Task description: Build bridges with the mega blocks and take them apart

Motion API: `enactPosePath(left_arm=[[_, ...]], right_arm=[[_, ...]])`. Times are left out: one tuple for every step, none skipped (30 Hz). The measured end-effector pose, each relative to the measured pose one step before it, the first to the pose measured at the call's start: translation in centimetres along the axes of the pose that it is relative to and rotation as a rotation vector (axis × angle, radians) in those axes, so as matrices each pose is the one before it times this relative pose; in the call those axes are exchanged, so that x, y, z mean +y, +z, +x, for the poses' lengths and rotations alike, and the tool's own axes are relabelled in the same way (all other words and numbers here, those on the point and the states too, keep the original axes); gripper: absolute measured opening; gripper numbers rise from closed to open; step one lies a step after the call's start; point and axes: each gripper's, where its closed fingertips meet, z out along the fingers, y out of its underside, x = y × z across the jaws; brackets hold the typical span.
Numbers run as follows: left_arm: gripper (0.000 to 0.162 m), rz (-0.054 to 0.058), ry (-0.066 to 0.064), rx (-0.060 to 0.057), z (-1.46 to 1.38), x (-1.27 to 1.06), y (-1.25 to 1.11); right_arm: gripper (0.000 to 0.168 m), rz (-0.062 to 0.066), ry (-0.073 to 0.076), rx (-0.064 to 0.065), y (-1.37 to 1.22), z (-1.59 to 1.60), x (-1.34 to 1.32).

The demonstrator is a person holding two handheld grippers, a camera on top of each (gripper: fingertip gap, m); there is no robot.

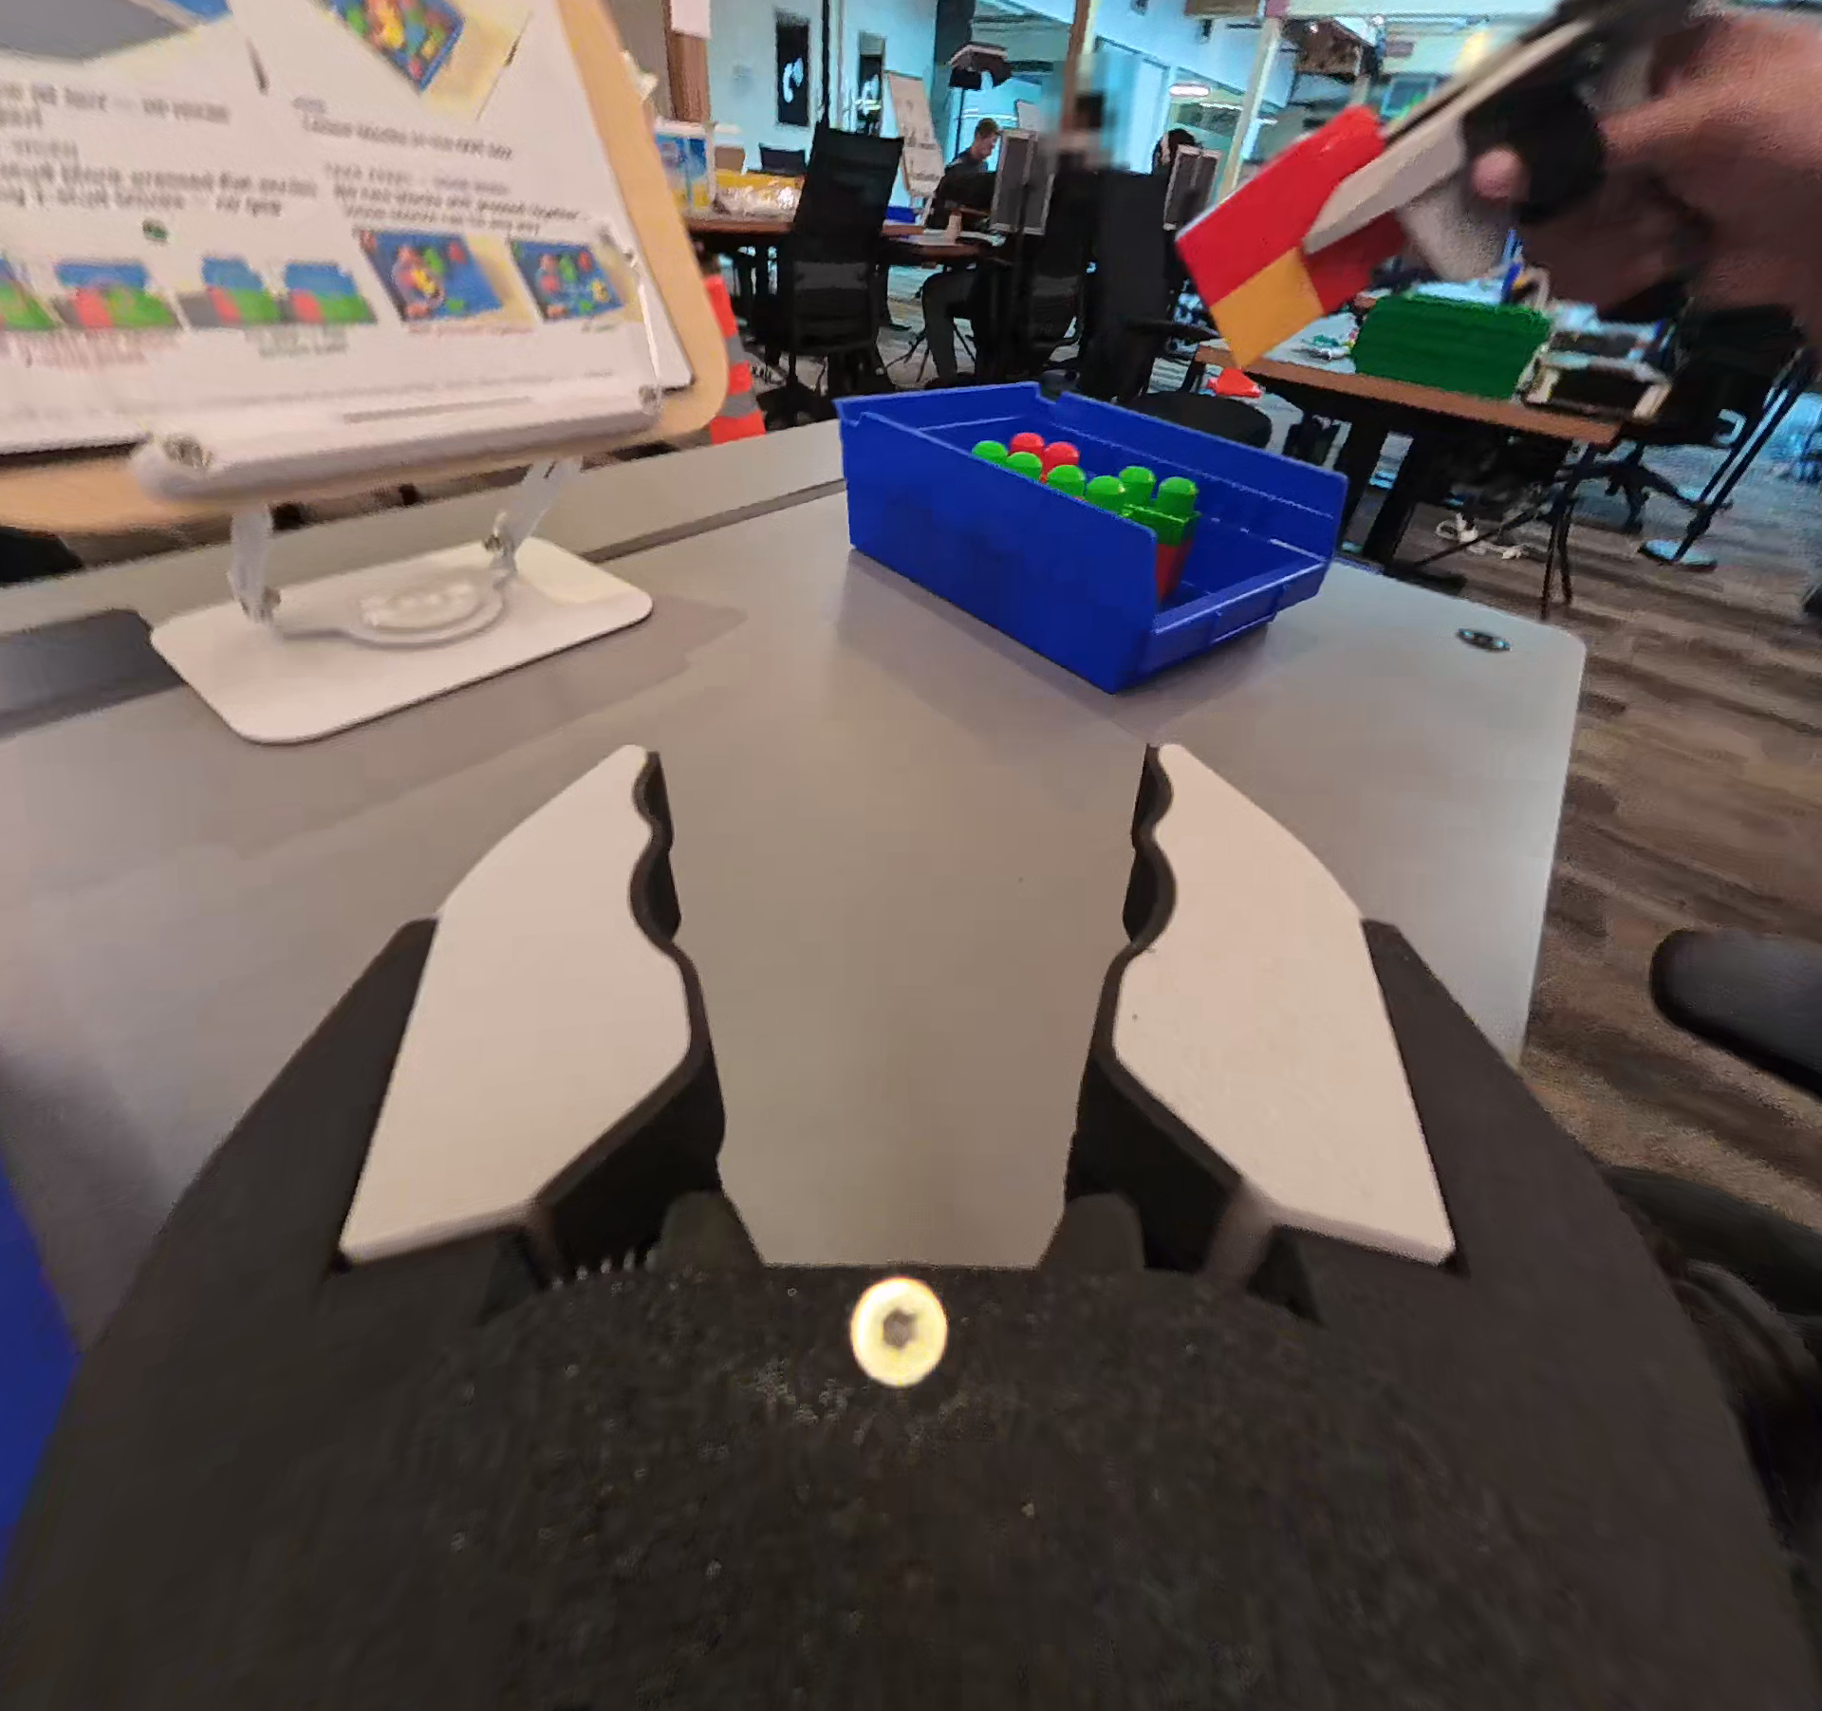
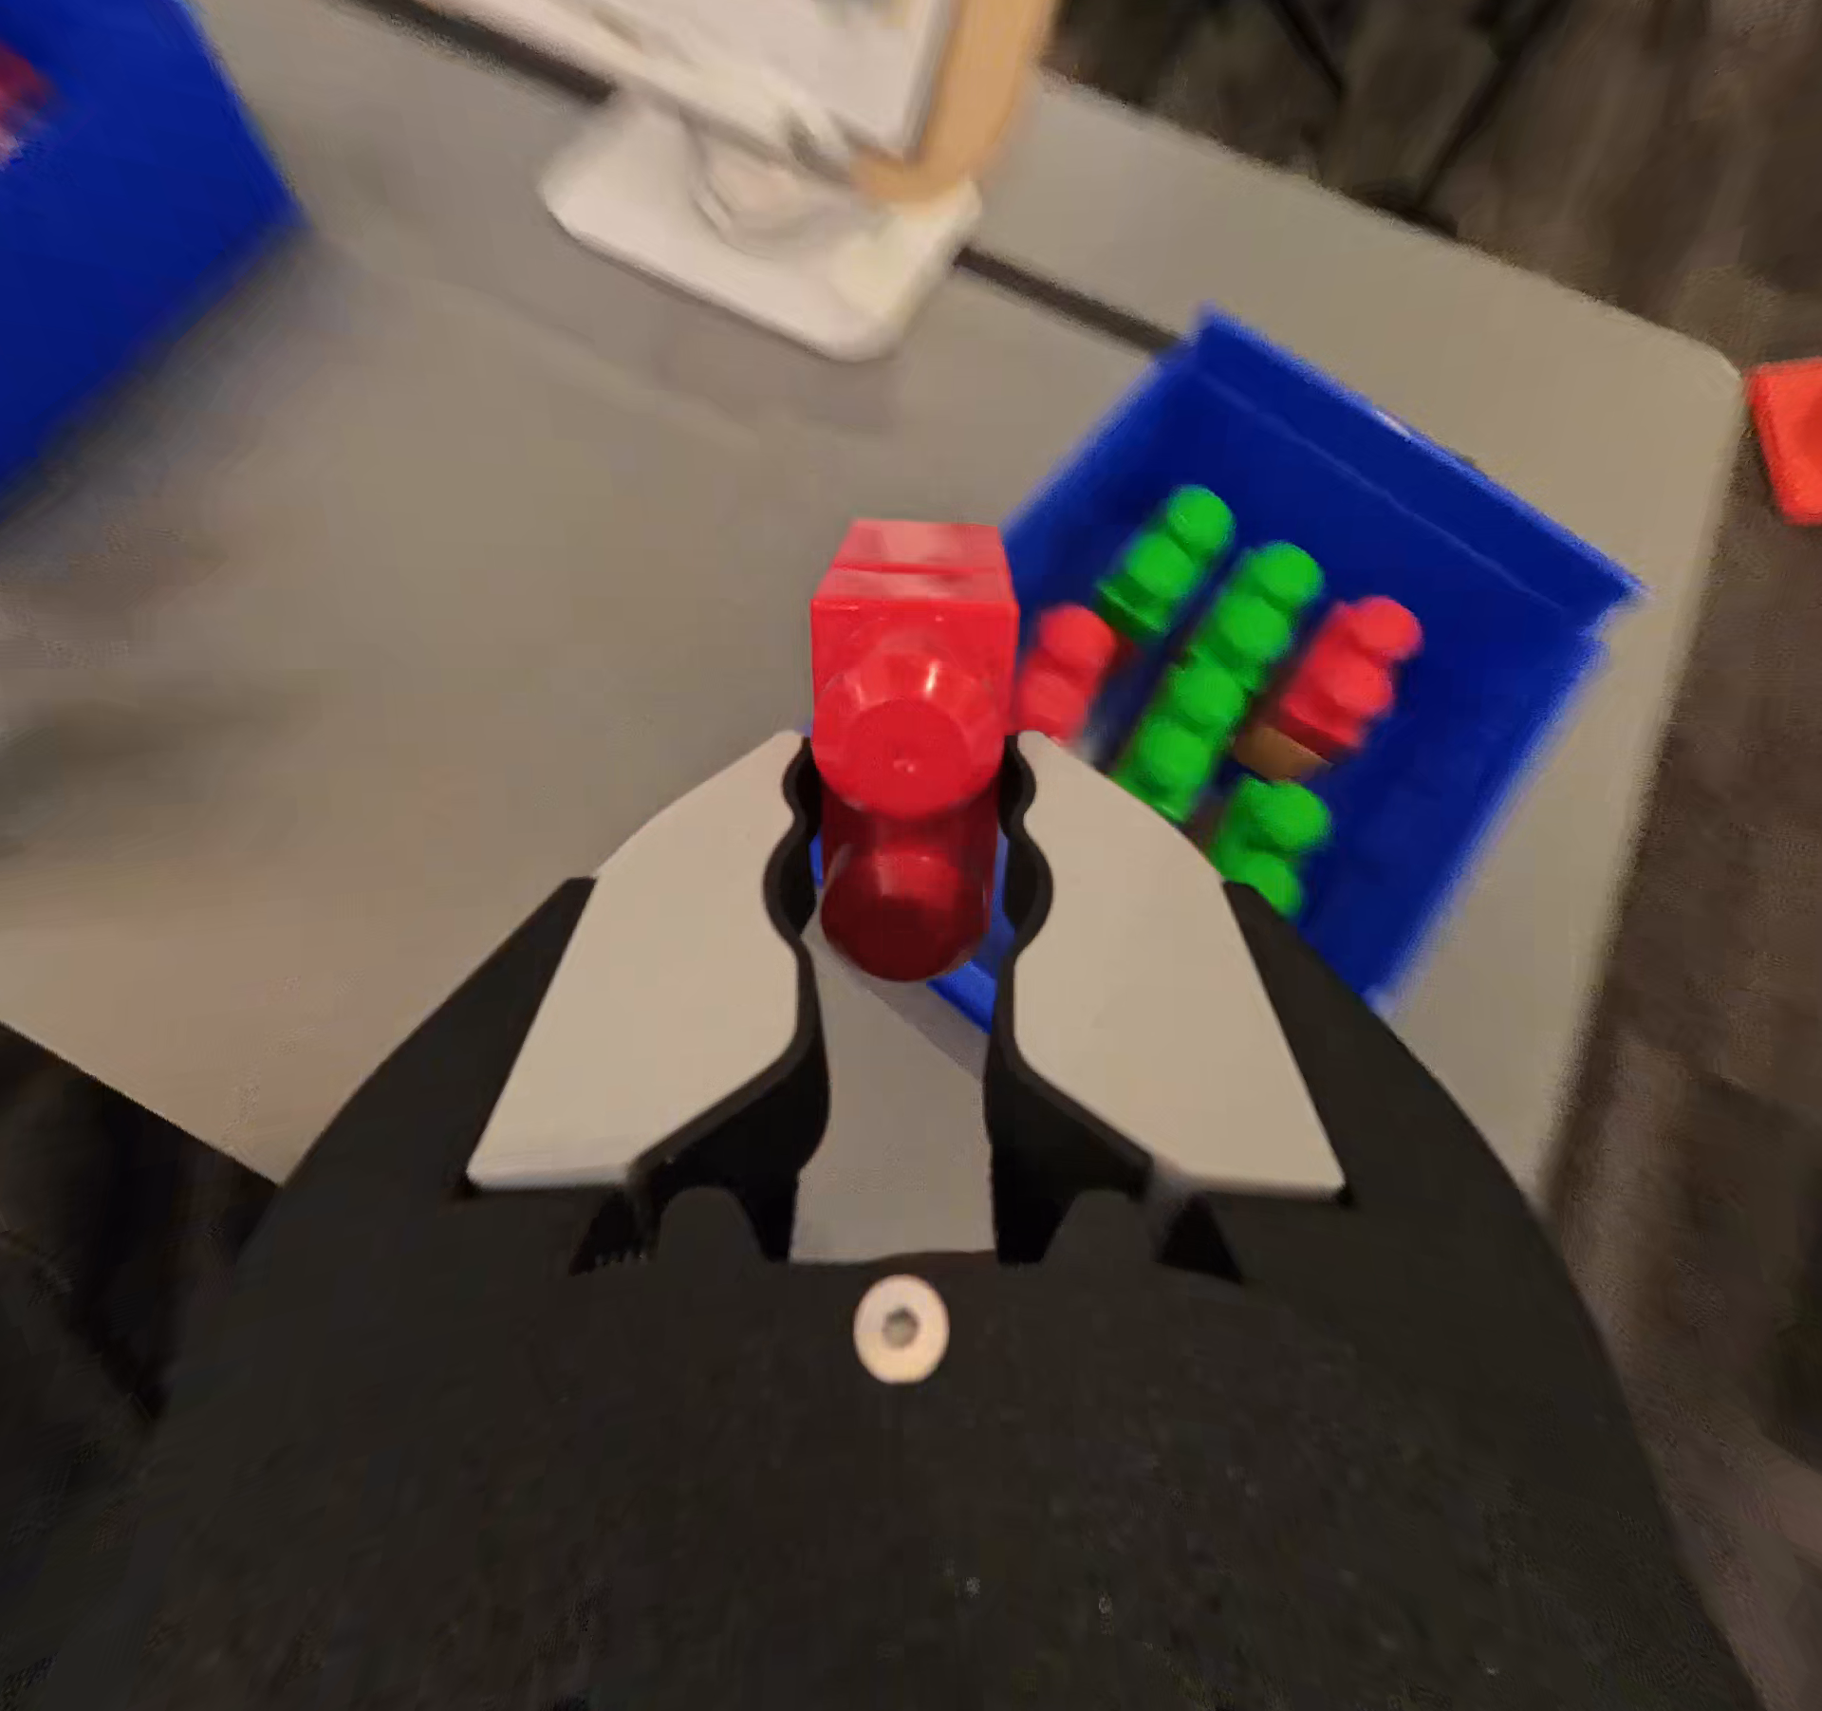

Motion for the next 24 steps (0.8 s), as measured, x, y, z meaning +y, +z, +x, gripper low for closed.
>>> enactPosePath(left_arm=[[0.088,0.0039,0.0412,0.0048,0.552,-0.188,-0.003],[0.087,-0.0054,0.0374,0.0069,0.587,-0.113,0.077],[0.085,-0.0121,0.0257,0.0084,0.572,-0.035,0.117],[0.083,-0.0083,0.0129,0.0113,0.550,-0.058,0.129],[0.082,-0.0052,0.0031,0.0147,0.538,-0.062,0.138],[0.081,-0.0054,-0.0028,0.0173,0.493,-0.050,0.138],[0.081,-0.0070,-0.0036,0.0178,0.443,-0.020,0.139],[0.081,-0.0111,-0.0019,0.0124,0.315,0.019,0.144],[0.082,-0.0110,-0.0023,0.0049,0.166,0.022,0.108],[0.082,-0.0050,-0.0032,0.0074,0.159,-0.043,0.061],[0.082,0.0012,-0.0026,0.0100,0.162,-0.083,0.045],[0.082,0.0074,-0.0016,0.0033,0.017,-0.103,0.029],[0.082,0.0134,-0.0021,0.0006,-0.040,-0.151,0.009],[0.081,0.0141,-0.0035,0.0065,0.003,-0.121,0.009],[0.081,0.0090,-0.0046,0.0119,0.068,-0.057,0.047],[0.081,0.0017,-0.0069,0.0104,0.026,0.059,0.057],[0.081,-0.0037,-0.0098,0.0067,-0.012,0.131,0.071],[0.081,-0.0053,-0.0110,0.0074,0.003,0.179,0.062],[0.081,-0.0044,-0.0113,0.0090,0.025,0.165,0.068],[0.081,-0.0034,-0.0112,0.0083,0.016,0.138,0.083],[0.081,-0.0049,-0.0108,0.0065,0.000,0.135,0.077],[0.081,-0.0094,-0.0118,0.0051,-0.004,0.187,0.082],[0.081,-0.0215,-0.0193,0.0019,-0.056,0.336,0.097],[0.081,-0.0315,-0.0232,0.0034,-0.067,0.470,0.119]], right_arm=[[0.035,-0.0711,-0.0595,0.0320,0.122,1.732,0.570],[0.035,-0.0761,-0.0728,-0.0066,0.630,1.120,0.789],[0.035,-0.1108,-0.0451,-0.0298,0.952,0.803,1.419],[0.035,-0.1130,-0.0346,-0.0230,1.070,0.811,1.474],[0.035,-0.0834,-0.0359,-0.0148,1.137,0.776,1.060],[0.035,-0.0564,-0.0013,-0.0237,1.142,0.600,0.676],[0.035,-0.0557,0.0369,-0.0472,1.055,0.236,0.638],[0.035,-0.0586,0.0121,-0.0225,0.931,0.349,0.677],[0.035,-0.0578,-0.0142,0.0050,0.796,0.491,0.648],[0.035,-0.0501,-0.0090,0.0026,0.723,0.338,0.498],[0.035,-0.0363,-0.0195,-0.0023,0.696,0.139,0.268],[0.035,-0.0171,-0.0523,0.0012,0.662,0.016,-0.012],[0.035,-0.0064,-0.0444,0.0032,0.660,0.076,-0.113],[0.035,-0.0289,-0.0157,0.0053,0.637,0.242,0.222],[0.035,-0.0332,-0.0341,0.0152,0.620,0.283,0.284],[0.035,-0.0160,-0.0468,0.0087,0.573,0.064,0.068],[0.035,-0.0169,-0.0247,-0.0073,0.534,-0.101,0.076],[0.035,-0.0104,-0.0157,-0.0112,0.474,-0.140,-0.043],[0.035,-0.0005,-0.0088,-0.0084,0.403,-0.086,-0.128],[0.035,-0.0066,-0.0051,-0.0174,0.382,-0.193,-0.028],[0.035,-0.0065,-0.0149,0.0018,0.369,0.048,-0.035],[0.035,-0.0034,-0.0108,0.0093,0.361,0.184,-0.011],[0.035,-0.0120,0.0003,-0.0081,0.360,0.014,0.206],[0.035,-0.0111,-0.0032,-0.0138,0.316,-0.054,0.277]])
